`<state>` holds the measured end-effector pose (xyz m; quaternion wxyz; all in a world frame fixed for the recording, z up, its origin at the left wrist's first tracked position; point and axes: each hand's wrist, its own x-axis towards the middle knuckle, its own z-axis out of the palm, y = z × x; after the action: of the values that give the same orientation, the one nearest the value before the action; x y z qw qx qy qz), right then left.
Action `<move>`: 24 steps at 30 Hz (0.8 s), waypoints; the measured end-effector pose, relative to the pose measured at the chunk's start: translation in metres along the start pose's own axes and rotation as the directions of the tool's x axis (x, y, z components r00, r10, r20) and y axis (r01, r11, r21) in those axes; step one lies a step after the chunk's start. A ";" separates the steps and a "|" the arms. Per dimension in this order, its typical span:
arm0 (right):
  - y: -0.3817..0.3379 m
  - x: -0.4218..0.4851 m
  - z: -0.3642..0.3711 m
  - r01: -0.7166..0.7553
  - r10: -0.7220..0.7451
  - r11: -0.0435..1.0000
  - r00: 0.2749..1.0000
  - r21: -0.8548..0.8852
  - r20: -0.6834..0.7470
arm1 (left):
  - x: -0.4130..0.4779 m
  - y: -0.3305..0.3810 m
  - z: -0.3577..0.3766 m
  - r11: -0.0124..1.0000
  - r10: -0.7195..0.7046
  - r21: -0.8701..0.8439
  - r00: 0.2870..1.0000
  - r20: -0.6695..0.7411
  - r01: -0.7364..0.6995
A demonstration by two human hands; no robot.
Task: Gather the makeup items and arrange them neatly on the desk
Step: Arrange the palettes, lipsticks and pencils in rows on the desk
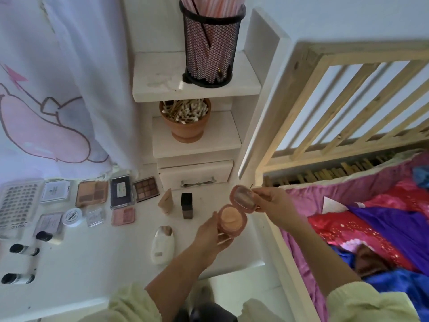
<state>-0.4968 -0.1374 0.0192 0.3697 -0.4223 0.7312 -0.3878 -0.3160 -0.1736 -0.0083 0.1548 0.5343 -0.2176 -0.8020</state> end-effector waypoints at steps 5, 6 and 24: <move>0.039 0.027 0.031 -0.047 0.043 0.998 0.996 -0.043 -0.079 | 0.017 -0.010 0.003 0.989 0.064 0.140 0.991 -0.117 -0.048; 0.044 0.031 0.037 -0.058 0.054 0.998 0.993 -0.030 -0.108 | 0.019 -0.008 0.003 0.989 0.080 0.138 0.987 -0.140 -0.061; 0.053 0.055 0.064 -0.250 0.248 0.968 0.930 0.026 -0.271 | 0.060 0.017 -0.001 0.840 0.181 0.533 0.979 -0.093 -0.105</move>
<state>-0.4789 -0.1854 -0.0665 0.3100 -0.2706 0.8242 -0.3890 -0.3376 -0.2172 -0.0470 0.0775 0.5933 -0.4561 -0.6587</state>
